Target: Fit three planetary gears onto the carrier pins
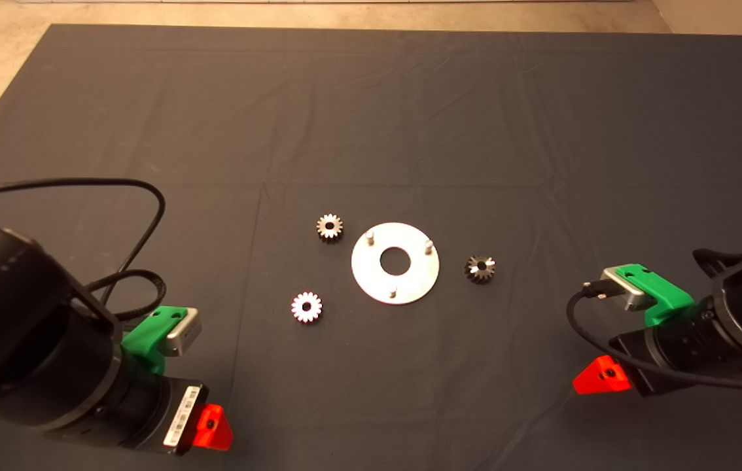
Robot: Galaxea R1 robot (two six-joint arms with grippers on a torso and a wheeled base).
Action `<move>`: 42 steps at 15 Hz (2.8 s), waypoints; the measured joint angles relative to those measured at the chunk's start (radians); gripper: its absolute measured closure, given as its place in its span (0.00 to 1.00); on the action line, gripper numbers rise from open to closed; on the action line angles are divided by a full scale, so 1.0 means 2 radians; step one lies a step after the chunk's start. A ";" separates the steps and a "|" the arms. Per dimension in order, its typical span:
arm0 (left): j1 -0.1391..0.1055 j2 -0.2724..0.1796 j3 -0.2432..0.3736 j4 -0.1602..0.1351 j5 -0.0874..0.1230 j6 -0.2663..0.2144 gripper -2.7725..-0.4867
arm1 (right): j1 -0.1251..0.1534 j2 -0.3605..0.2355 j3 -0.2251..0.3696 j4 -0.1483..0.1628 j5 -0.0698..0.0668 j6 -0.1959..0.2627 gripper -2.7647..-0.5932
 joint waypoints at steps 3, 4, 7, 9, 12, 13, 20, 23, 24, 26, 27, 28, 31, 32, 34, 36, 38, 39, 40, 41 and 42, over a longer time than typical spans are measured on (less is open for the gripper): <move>0.000 0.000 0.000 0.000 0.000 0.000 0.00 | -0.002 0.001 0.000 0.000 0.000 0.000 0.00; 0.000 0.001 0.000 0.000 0.000 0.000 0.00 | -0.002 0.002 0.000 0.000 0.000 0.000 0.00; -0.001 0.022 -0.029 0.001 0.000 0.005 0.00 | -0.002 0.004 0.000 0.000 0.000 0.000 0.00; -0.001 0.052 -0.094 0.005 0.000 0.030 0.00 | -0.002 0.004 0.000 0.000 0.000 0.000 0.00; -0.001 0.111 -0.169 0.016 -0.008 0.055 0.00 | -0.002 0.004 0.000 0.000 0.000 0.000 0.00; -0.001 0.117 -0.186 0.023 -0.018 0.059 0.00 | -0.002 0.004 0.000 0.000 -0.001 0.000 0.00; -0.001 0.167 -0.341 0.044 -0.066 0.160 0.00 | -0.002 0.005 0.000 0.000 -0.001 0.002 0.00; 0.000 0.206 -0.408 0.049 -0.082 0.192 0.00 | -0.002 0.005 0.000 0.000 -0.001 0.002 0.00; 0.001 0.218 -0.433 0.054 -0.088 0.204 0.00 | -0.002 0.006 0.000 0.000 -0.001 0.002 0.00; 0.002 0.235 -0.476 0.057 -0.114 0.239 0.00 | -0.002 0.006 0.000 0.000 -0.001 0.002 0.00; 0.005 0.240 -0.495 0.058 -0.124 0.248 0.00 | -0.002 0.006 0.000 0.000 -0.001 0.002 0.00; 0.008 0.246 -0.512 0.059 -0.130 0.254 0.00 | -0.002 0.006 0.000 0.000 -0.001 0.002 0.00; 0.015 0.263 -0.539 0.060 -0.134 0.265 0.00 | -0.002 0.006 0.000 0.000 0.000 0.002 0.00; 0.016 0.268 -0.547 0.060 -0.135 0.277 0.00 | -0.002 0.006 0.000 0.000 -0.001 0.002 0.00; 0.016 0.282 -0.576 0.059 -0.135 0.300 0.00 | -0.002 0.006 0.000 0.000 -0.001 0.002 0.00; 0.016 0.285 -0.595 0.059 -0.130 0.310 0.00 | -0.002 0.006 0.000 0.000 -0.001 0.002 0.00; 0.016 0.289 -0.599 0.059 -0.115 0.310 0.05 | -0.002 0.006 0.000 0.000 -0.001 0.002 0.00; 0.016 0.294 -0.599 0.059 -0.105 0.311 0.05 | -0.002 0.006 0.000 0.000 0.000 0.002 0.00; 0.016 0.299 -0.599 0.059 -0.092 0.311 0.06 | -0.002 0.006 0.000 0.000 -0.001 0.002 0.00; 0.016 0.302 -0.600 0.059 -0.081 0.311 0.10 | -0.002 0.006 0.000 0.000 -0.001 0.002 0.00; 0.016 0.305 -0.600 0.058 -0.076 0.312 0.11 | -0.002 0.006 0.000 0.000 -0.001 0.002 0.00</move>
